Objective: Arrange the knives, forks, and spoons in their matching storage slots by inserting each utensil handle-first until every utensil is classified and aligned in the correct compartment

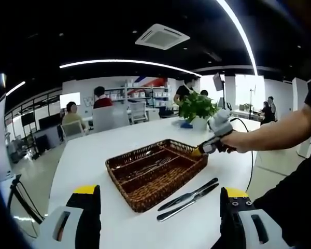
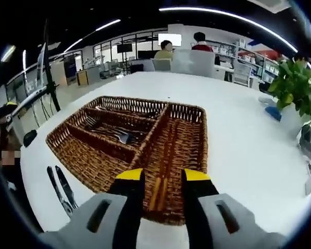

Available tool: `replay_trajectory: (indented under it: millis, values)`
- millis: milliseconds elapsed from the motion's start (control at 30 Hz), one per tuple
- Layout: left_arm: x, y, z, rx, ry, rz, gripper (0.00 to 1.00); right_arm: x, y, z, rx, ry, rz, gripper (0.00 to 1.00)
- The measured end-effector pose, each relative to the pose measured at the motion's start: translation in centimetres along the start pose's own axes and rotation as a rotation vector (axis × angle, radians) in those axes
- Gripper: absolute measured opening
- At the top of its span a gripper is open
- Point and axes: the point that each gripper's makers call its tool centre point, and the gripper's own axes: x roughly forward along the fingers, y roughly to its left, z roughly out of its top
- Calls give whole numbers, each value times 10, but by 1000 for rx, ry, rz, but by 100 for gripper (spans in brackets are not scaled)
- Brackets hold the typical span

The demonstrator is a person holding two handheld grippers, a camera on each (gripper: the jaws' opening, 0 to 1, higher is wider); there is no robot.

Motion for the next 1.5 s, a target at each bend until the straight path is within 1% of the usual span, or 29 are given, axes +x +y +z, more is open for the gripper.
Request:
replay_trajectory:
  millis: [33,67,100,133,200,267,300,333,367,433,533,667,767,867,900,967,1100,1167,1233,1333,1433,1500]
  values:
    - [0,0,0,0,-1,0,100,-1,0,2,-4,-6,2,37]
    - [-1,1,1,0,-2,1,100,-2,1,7,-17,-29,11,43]
    - [-1,1,1,1,-2,2,100,-3,3,15,-38,-66,25,53]
    - [-1,1,1,2,-2,3,100,-4,4,17,-49,-77,25,61]
    - [-1,2,2,4,-2,3,100,-7,6,27,-69,-127,38,75]
    - [-1,2,3,6,-5,3,100,-12,5,32,-76,-148,30,87]
    - [-1,2,4,7,-4,3,100,-12,6,36,-81,-168,36,95]
    - [-1,2,4,7,-4,3,100,-14,6,38,-80,-178,36,100]
    - [0,2,4,7,-4,3,100,-15,7,41,-87,-188,45,99]
    - [1,1,5,12,-4,0,100,-19,9,41,-111,-186,61,100]
    - [1,0,6,18,-3,-3,100,-24,5,43,-121,-184,53,100]
    - [1,1,8,20,-4,0,100,-38,-3,52,-121,-218,31,100]
    - [1,0,8,34,3,-8,100,-51,-5,59,-105,-248,48,100]
    - [1,0,7,48,10,-10,100,-61,-3,62,-118,-276,67,100]
    - [0,1,10,44,-2,-4,100,-65,-3,62,-125,-281,77,100]
    - [-1,1,12,35,-8,-8,100,-70,-3,60,-129,-281,88,100]
    - [-1,0,13,41,-11,-11,100,-79,-2,58,-137,-295,107,100]
    - [-1,-1,13,47,-8,-12,100,-87,-2,57,-139,-301,115,100]
    - [-2,-1,14,53,-8,-11,100,-93,-3,57,-154,-309,110,100]
    - [-4,0,13,49,-7,-8,100,-102,-6,53,-150,-313,107,100]
    - [-4,-1,14,42,-12,-9,100,-111,-3,51,-142,-325,121,100]
    - [-4,-3,15,22,-28,-13,100,-116,1,49,-151,-337,133,100]
